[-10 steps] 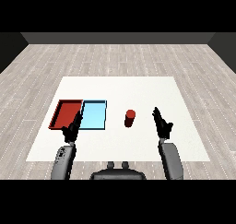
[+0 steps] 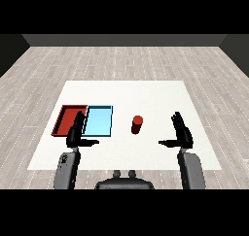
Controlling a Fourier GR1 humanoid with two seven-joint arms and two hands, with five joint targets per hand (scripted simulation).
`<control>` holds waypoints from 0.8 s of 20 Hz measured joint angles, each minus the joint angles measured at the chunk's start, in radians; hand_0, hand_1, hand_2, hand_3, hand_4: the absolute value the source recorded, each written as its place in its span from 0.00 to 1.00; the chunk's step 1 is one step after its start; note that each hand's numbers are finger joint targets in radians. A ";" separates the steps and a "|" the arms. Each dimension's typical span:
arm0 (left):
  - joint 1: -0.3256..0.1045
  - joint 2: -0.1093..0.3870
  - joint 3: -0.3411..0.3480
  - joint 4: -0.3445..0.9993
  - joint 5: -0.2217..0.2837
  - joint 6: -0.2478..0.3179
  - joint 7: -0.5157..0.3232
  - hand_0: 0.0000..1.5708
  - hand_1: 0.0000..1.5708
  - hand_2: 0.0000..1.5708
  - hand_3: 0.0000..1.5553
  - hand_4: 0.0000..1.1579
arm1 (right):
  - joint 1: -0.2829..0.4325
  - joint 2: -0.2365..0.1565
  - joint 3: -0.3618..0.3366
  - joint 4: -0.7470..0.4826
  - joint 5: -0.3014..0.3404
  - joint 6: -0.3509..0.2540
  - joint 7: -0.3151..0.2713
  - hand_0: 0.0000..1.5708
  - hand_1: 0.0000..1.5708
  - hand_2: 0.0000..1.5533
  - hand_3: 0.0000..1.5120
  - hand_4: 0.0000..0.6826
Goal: Pick the red can and put it in the red box
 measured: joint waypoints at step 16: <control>0.018 -0.028 0.005 0.034 0.022 -0.041 -0.254 0.00 0.00 0.00 0.00 0.00 | 0.013 -0.026 -0.088 0.082 -0.057 0.156 -0.203 0.00 0.00 0.00 0.00 0.00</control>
